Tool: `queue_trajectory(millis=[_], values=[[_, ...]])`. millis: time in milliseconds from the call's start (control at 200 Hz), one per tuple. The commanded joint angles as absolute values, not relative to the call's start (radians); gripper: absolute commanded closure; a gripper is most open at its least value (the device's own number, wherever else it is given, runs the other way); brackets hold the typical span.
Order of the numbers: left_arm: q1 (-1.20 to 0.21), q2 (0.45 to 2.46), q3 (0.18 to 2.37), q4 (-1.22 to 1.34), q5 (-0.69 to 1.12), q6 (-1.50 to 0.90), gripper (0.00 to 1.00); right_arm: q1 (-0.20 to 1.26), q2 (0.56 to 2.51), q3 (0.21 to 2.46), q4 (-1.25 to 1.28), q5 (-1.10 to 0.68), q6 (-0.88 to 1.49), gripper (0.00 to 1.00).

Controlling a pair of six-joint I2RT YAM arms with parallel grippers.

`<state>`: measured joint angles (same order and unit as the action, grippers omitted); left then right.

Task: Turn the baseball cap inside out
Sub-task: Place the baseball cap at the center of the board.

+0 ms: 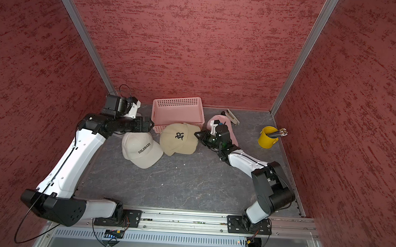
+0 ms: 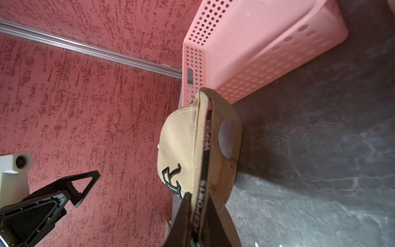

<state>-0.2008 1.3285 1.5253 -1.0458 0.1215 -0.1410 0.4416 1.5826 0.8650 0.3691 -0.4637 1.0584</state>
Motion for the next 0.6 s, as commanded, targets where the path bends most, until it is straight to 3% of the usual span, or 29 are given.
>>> queue_trajectory(millis=[0, 416, 516, 596], values=[[-0.194, 1.307, 1.513, -1.025, 0.118, -0.132, 0.00, 0.426, 1.588, 0.828, 0.407, -0.447, 1.066, 0.88], [-0.195, 1.307, 1.508, -1.020, 0.123, -0.122, 0.00, 0.403, 1.594, 0.752, 0.411, -0.411, 1.080, 0.74], [-0.195, 1.307, 1.506, -1.020, 0.121, -0.121, 0.00, 0.396, 1.601, 0.735, 0.407, -0.403, 1.089, 0.75], [-0.193, 1.305, 1.509, -1.021, 0.120, -0.119, 0.00, 0.394, 1.597, 0.727, 0.385, -0.397, 1.078, 0.68]])
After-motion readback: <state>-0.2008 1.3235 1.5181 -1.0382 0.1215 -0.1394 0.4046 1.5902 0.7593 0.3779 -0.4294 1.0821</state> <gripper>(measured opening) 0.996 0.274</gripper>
